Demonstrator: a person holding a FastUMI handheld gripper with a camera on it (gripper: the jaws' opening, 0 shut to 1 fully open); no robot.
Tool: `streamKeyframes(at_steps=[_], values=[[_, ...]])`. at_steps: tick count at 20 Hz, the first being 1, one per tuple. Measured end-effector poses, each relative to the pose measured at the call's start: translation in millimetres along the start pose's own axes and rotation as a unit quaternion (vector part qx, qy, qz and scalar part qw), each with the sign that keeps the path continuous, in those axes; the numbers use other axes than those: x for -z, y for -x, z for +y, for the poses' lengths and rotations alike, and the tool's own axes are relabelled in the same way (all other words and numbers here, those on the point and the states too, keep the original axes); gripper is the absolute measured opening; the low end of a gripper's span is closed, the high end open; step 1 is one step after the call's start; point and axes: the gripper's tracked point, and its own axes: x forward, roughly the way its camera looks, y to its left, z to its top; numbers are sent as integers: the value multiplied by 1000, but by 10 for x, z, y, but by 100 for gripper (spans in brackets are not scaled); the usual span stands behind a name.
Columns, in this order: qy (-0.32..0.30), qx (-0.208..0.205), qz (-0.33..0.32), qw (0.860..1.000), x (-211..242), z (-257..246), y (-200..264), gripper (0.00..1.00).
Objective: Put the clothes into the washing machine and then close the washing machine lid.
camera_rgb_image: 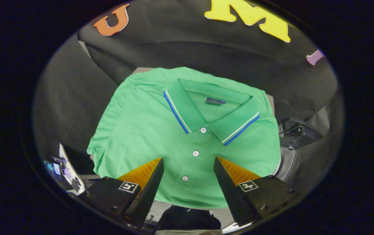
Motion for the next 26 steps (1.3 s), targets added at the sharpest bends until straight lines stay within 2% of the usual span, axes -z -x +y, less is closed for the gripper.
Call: streamKeyframes(at_steps=[4,9,10,11,13,15,18,20,26], values=[[14,27,37,999,71,25,-50,94],[-14,35,65,997,35,44,-87,92],[-3,32,73,997,21,21,-86,91],[-2,30,82,996,-21,-18,-84,87],[-40,37,89,995,-78,-37,-49,78],[-46,42,85,994,-103,-54,-50,49],[-55,43,73,995,-122,-87,-39,16],[-65,33,72,995,-81,-77,-32,7],[-60,4,50,997,-156,-67,290,6]])
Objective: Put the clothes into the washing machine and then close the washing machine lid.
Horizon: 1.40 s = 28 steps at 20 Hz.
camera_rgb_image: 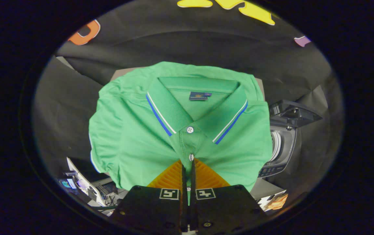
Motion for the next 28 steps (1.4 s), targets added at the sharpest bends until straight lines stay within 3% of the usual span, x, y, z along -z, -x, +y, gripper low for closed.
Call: streamKeyframes(at_steps=[21,28], values=[[-39,-84,-125,988,-196,-276,1549,5],[-68,-86,-180,977,-184,-567,2176,5]])
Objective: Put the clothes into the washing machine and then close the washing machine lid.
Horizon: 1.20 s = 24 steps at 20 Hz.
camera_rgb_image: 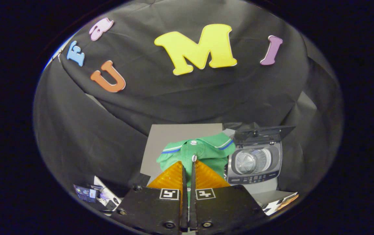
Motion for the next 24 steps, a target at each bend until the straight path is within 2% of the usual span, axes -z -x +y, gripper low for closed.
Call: streamKeyframes(at_steps=[8,13,19,24], values=[[-30,34,-39,998,25,-547,571,5],[-38,49,-50,997,55,-1121,771,5],[-32,41,-36,998,142,-1767,695,5],[-38,33,-20,999,173,-2336,340,5]])
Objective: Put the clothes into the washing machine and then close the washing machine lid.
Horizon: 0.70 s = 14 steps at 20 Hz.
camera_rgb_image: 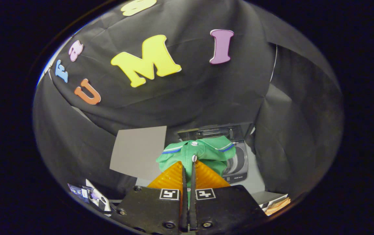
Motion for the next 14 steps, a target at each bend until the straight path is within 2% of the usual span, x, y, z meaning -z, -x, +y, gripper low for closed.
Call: streamKeyframes(at_steps=[7,14], values=[[-15,15,13,1000,118,-616,-661,5],[-7,9,43,999,489,-974,-1715,6]])
